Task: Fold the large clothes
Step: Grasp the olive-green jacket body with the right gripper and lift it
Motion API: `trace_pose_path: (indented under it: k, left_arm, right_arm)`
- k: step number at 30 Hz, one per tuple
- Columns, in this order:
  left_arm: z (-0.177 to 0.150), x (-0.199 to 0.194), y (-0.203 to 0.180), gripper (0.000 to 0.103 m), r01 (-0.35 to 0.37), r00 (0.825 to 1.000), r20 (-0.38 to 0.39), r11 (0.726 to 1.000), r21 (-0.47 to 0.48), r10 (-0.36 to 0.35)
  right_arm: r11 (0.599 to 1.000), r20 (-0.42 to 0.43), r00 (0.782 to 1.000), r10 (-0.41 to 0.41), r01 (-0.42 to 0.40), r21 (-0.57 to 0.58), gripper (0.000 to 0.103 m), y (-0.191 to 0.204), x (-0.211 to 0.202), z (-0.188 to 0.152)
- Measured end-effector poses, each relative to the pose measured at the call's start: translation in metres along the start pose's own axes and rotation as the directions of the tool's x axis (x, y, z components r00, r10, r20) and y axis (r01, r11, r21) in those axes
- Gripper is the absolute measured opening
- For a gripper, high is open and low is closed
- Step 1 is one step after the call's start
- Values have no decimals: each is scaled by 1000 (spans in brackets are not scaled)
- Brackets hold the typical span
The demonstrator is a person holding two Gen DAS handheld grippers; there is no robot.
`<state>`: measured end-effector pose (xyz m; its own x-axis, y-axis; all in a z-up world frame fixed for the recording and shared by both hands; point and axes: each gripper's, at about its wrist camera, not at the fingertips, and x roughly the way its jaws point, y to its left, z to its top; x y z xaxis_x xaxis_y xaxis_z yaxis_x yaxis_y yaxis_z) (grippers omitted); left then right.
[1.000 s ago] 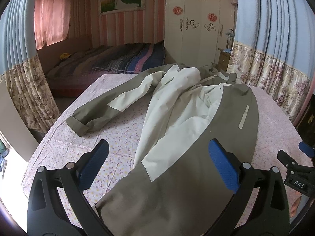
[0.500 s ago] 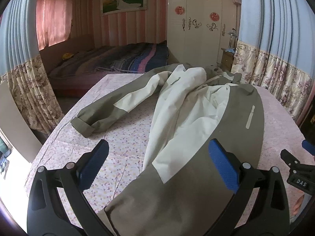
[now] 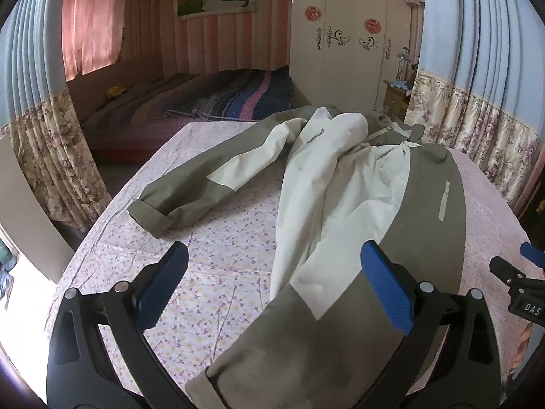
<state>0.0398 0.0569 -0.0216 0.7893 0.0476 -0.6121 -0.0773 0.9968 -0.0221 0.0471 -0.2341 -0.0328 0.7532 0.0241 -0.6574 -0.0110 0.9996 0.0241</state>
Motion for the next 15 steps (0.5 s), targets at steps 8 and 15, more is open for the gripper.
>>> trace_pose_path:
  k: [8, 15]
  left_arm:
    - [4, 23, 31, 100, -35, 999, -8, 999, 39, 35]
    - [10, 45, 59, 100, -25, 998, -53, 1000, 15, 26]
  right_arm:
    - [998, -120, 991, 58, -61, -26, 101, 26, 31, -7]
    - [997, -163, 984, 66, -73, -34, 95, 39, 53, -4]
